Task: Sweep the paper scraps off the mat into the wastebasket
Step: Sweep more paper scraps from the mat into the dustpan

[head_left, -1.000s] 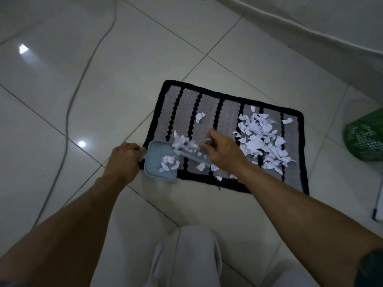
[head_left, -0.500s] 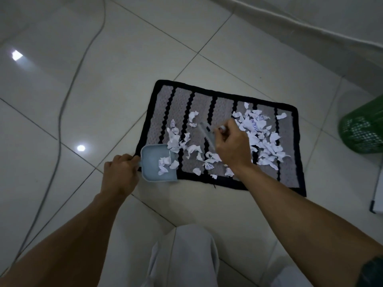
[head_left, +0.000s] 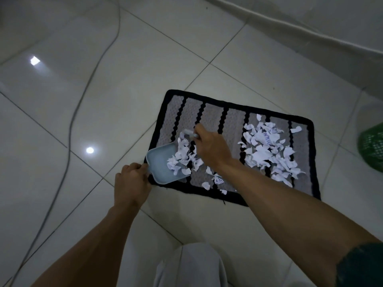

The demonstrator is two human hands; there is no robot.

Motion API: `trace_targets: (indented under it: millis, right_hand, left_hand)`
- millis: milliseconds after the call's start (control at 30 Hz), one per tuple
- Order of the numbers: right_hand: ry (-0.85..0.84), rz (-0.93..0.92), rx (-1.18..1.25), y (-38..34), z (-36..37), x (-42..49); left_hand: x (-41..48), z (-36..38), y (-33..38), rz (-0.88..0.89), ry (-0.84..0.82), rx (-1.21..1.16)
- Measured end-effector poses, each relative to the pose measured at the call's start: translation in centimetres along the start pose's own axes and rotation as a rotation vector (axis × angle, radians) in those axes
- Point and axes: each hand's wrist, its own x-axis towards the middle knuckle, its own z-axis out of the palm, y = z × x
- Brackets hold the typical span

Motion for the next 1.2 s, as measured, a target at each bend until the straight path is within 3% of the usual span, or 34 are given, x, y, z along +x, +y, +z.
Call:
trace_targets:
  millis: [167,367,600,733,833,933,1200]
  right_hand:
    - [-0.071,-0.049,0.070,-0.7,-0.6,-2.9]
    - [0.138,0.119,0.083,-0.1,-1.2,-0.9]
    - [0.017,0.045,0.030,-3.8,0.8,-3.1]
    - [0.176,0.156,0.140,-3.8,-1.1,-3.8]
    - [0.320,0.342,0.059,-1.7,-3.4,-4.8]
    - [0.282,0.499,-0.072,-0.5,-3.4,-6.5]
    - [0.225,0.428,0.081,-5.5,1.0,-6.5]
  left_hand:
    - [0.7,0.5,-0.3,-0.014,-0.014,-0.015]
    - [1.0,0.7,-0.6,0.008,-0.011,-0.013]
    - [2.1,0.3,-1.2,0.106,-0.057,-0.015]
    - [2.9,-0.6,-1.1,0.128,-0.079,-0.002]
    - [3.5,-1.0,-1.2,0.178,-0.102,0.019]
    - [3.9,-1.1,-0.9,0.221,-0.113,0.033]
    - [3.2,-0.7,0.3,0.240,-0.159,0.025]
